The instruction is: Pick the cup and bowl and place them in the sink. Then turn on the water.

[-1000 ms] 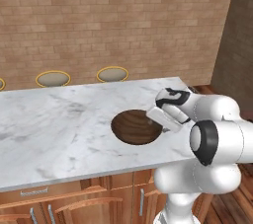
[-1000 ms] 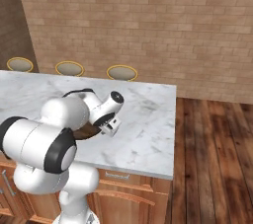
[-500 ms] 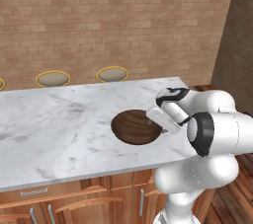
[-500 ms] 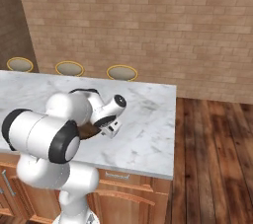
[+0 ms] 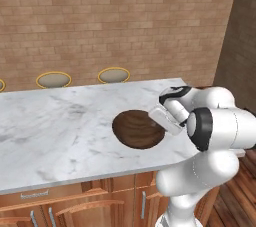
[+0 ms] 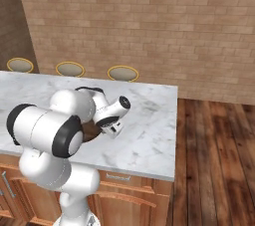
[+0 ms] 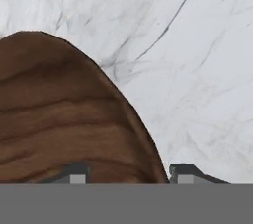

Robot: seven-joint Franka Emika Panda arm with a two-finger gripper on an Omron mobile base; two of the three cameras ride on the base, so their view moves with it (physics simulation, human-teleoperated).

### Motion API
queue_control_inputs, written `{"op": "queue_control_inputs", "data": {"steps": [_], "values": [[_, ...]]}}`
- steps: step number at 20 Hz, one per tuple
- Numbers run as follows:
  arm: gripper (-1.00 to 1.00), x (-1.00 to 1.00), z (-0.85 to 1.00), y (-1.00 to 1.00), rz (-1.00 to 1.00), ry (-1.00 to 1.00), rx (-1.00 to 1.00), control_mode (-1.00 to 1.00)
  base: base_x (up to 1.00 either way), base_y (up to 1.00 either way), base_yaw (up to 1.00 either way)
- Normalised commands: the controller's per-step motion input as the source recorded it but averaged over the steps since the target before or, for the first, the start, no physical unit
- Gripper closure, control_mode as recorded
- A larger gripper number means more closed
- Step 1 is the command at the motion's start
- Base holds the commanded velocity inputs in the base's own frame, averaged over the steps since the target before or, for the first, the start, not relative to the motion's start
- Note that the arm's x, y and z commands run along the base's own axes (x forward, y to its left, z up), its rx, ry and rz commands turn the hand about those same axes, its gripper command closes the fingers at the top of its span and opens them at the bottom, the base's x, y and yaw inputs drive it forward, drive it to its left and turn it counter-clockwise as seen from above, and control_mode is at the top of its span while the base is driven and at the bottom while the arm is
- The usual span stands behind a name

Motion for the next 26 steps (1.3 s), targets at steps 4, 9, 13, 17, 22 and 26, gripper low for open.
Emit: {"op": "queue_control_inputs", "data": {"steps": [4,9,13,17,22,26], "values": [[1.00,0.05,-0.03,0.02,0.00,-0.02,0.00,-1.00,0.00,0.00,0.00],[1.00,0.02,-0.03,0.00,0.00,-0.01,0.00,-1.00,0.00,0.00,0.00],[1.00,-0.02,0.13,-0.10,-0.03,0.00,0.04,-1.00,0.00,0.00,0.00],[1.00,-0.13,0.23,-0.27,-0.01,0.00,0.08,-1.00,0.00,0.00,0.00],[1.00,-0.19,0.25,-0.33,0.00,0.00,0.03,-1.00,0.00,0.00,0.00],[1.00,-0.24,0.26,-0.34,0.00,0.00,0.00,-1.00,0.00,0.00,0.00]]}}
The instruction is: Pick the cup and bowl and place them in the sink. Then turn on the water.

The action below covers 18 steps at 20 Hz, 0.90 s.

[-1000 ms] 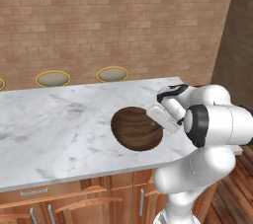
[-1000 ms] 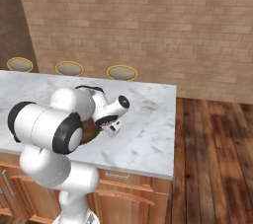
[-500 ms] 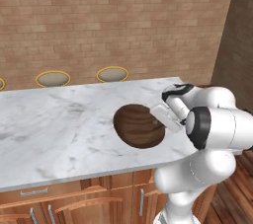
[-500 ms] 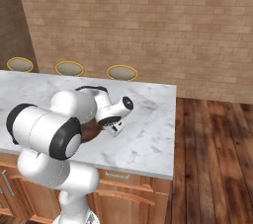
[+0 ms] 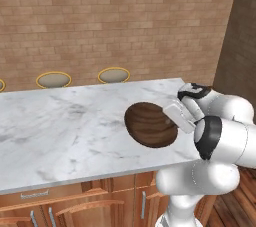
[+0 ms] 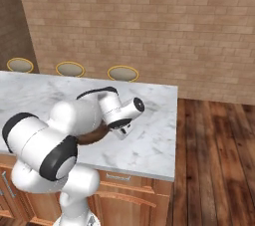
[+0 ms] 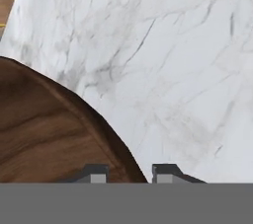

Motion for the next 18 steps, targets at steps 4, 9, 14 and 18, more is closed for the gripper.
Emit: {"op": "queue_control_inputs", "data": {"steps": [4,9,14,18], "values": [[1.00,-0.26,0.25,-0.33,0.00,0.00,0.00,-1.00,0.00,0.00,0.00],[1.00,-0.31,0.21,-0.28,0.00,0.00,-0.01,-1.00,0.00,0.00,0.00],[1.00,-0.30,0.18,-0.15,0.00,0.01,-0.12,-1.00,0.00,0.00,0.00],[1.00,-0.24,0.20,-0.13,0.00,0.06,-0.08,-1.00,0.00,0.00,0.00]]}}
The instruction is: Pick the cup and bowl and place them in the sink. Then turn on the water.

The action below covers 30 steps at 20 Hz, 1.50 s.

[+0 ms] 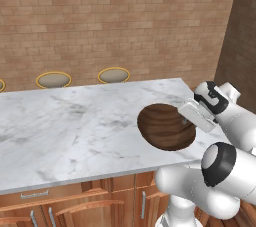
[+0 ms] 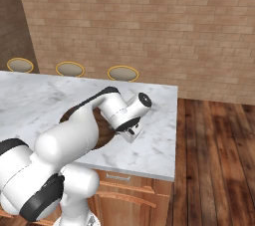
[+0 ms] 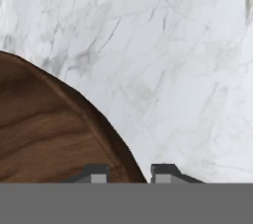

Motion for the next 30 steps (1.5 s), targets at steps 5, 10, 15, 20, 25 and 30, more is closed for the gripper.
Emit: {"op": "queue_control_inputs", "data": {"steps": [5,10,15,20,25,30], "values": [[1.00,-0.18,0.13,-0.07,0.00,0.00,-0.01,-1.00,0.00,0.00,0.00],[1.00,-0.03,0.01,-0.02,0.00,0.00,0.03,-1.00,0.00,0.00,0.00],[1.00,0.00,0.00,0.00,0.00,0.00,0.00,-1.00,0.00,0.00,0.00],[1.00,0.00,0.00,0.00,0.00,0.00,0.00,-1.00,0.00,0.00,0.00],[1.00,0.00,0.00,0.00,0.00,0.00,0.00,1.00,0.00,0.00,0.00],[1.00,0.00,0.00,0.00,0.00,0.00,0.00,1.00,0.00,0.00,0.00]]}}
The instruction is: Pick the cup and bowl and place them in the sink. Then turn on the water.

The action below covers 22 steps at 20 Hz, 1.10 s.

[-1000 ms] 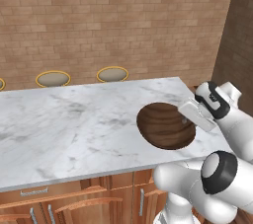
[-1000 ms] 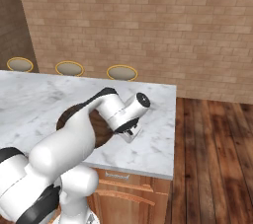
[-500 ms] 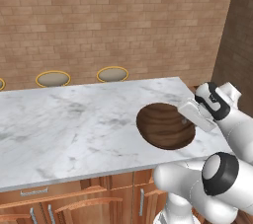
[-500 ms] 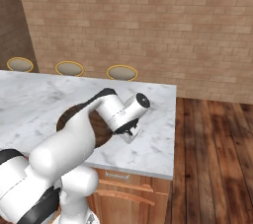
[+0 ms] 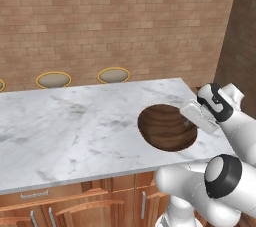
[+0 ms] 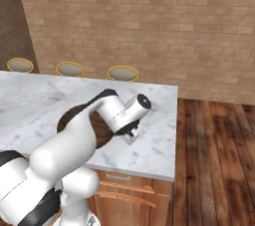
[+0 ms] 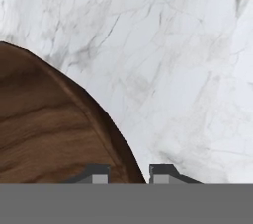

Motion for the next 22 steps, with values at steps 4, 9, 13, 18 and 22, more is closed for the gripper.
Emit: {"op": "queue_control_inputs", "data": {"steps": [4,9,13,18,22], "values": [[1.00,0.00,0.00,0.00,0.00,0.00,0.00,1.00,-0.16,-0.02,0.00],[1.00,0.00,0.00,0.00,0.00,0.00,0.00,1.00,-0.61,-0.12,0.00],[1.00,0.00,0.00,0.00,0.00,0.00,0.00,1.00,-0.53,-0.17,-0.06],[1.00,0.00,0.00,0.00,0.00,0.00,0.00,1.00,-0.01,-0.10,-0.77],[1.00,0.00,0.00,0.00,0.00,0.00,0.00,1.00,0.00,0.00,-0.94]]}}
